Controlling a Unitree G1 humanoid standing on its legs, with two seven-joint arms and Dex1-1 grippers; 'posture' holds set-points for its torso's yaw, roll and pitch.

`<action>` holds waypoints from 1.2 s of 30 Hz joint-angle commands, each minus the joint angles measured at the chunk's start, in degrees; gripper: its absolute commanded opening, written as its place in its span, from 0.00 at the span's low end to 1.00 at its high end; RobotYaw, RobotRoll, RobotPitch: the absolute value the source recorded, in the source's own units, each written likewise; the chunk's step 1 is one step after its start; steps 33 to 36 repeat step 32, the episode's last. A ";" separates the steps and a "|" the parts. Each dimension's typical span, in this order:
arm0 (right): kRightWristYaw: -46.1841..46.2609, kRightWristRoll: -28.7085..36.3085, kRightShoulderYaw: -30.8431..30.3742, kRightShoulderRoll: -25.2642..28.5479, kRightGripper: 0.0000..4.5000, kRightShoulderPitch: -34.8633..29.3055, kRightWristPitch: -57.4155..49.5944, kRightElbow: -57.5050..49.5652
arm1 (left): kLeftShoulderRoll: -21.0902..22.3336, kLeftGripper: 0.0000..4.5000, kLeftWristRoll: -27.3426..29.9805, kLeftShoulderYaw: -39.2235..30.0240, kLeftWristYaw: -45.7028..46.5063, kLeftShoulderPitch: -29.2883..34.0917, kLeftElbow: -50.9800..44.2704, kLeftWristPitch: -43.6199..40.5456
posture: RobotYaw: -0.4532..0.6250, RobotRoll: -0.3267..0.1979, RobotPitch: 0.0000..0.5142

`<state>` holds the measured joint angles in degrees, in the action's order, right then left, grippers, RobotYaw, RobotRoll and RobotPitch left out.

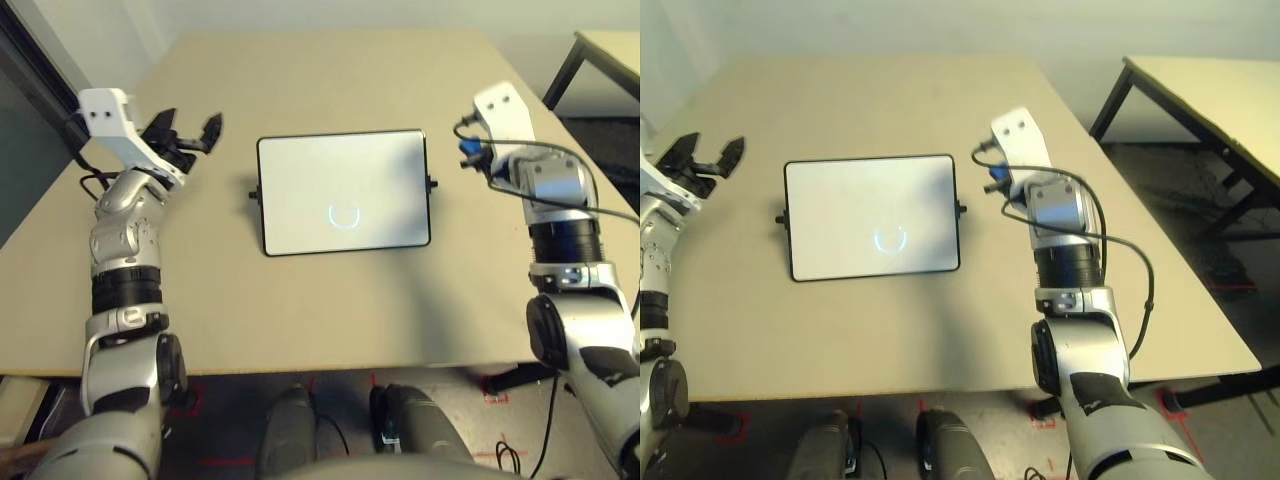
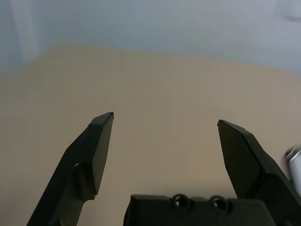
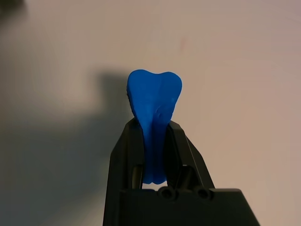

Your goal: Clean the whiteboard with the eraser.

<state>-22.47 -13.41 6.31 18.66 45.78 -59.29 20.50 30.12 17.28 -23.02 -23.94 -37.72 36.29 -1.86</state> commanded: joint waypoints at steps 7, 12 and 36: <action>5.50 5.63 1.71 -1.64 0.13 -2.33 0.26 2.97 | -2.53 1.00 -1.02 1.68 0.13 1.18 8.89 3.40 | 0.39 0.62 0.16; 6.45 9.22 3.81 -2.88 0.41 -1.92 6.38 7.55 | -4.10 1.00 -0.97 2.56 0.56 1.26 9.30 2.03 | 0.39 0.62 0.18; 10.71 19.61 15.60 9.74 0.99 -1.29 62.30 38.02 | -0.97 1.00 -2.67 -0.05 11.73 0.45 16.84 15.34 | 0.36 0.62 0.14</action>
